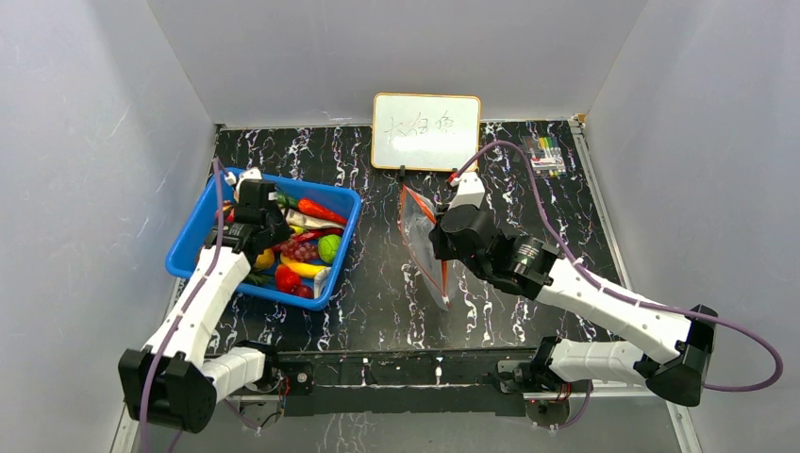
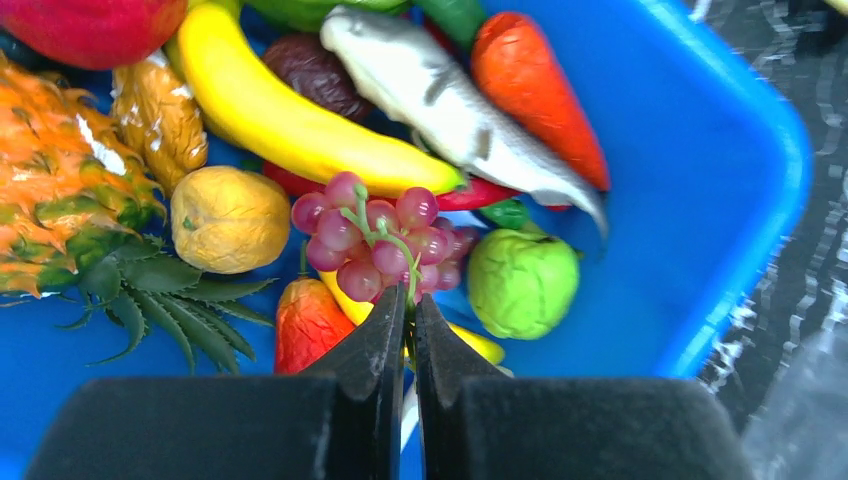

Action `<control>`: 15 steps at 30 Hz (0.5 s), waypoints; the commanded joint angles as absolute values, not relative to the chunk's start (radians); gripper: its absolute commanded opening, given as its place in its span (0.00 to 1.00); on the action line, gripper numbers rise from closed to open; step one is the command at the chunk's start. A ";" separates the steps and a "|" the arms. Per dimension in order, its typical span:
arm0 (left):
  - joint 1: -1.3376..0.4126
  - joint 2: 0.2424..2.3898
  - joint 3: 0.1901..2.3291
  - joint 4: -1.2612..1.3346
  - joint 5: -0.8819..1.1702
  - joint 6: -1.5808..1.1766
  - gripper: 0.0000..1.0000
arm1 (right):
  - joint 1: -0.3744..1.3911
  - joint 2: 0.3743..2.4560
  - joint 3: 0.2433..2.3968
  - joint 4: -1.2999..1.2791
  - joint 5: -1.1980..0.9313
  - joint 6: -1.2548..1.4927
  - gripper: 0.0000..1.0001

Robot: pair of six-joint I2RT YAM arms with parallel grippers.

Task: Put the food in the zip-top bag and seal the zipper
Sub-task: Pick up the fake fruit from the bin.

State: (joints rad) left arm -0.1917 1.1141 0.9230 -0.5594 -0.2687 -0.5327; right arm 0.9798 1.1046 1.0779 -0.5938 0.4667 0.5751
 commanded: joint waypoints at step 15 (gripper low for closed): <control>-0.187 0.983 1.207 -0.690 0.211 -0.494 0.00 | 0.978 1.213 1.206 -0.559 0.508 0.683 0.00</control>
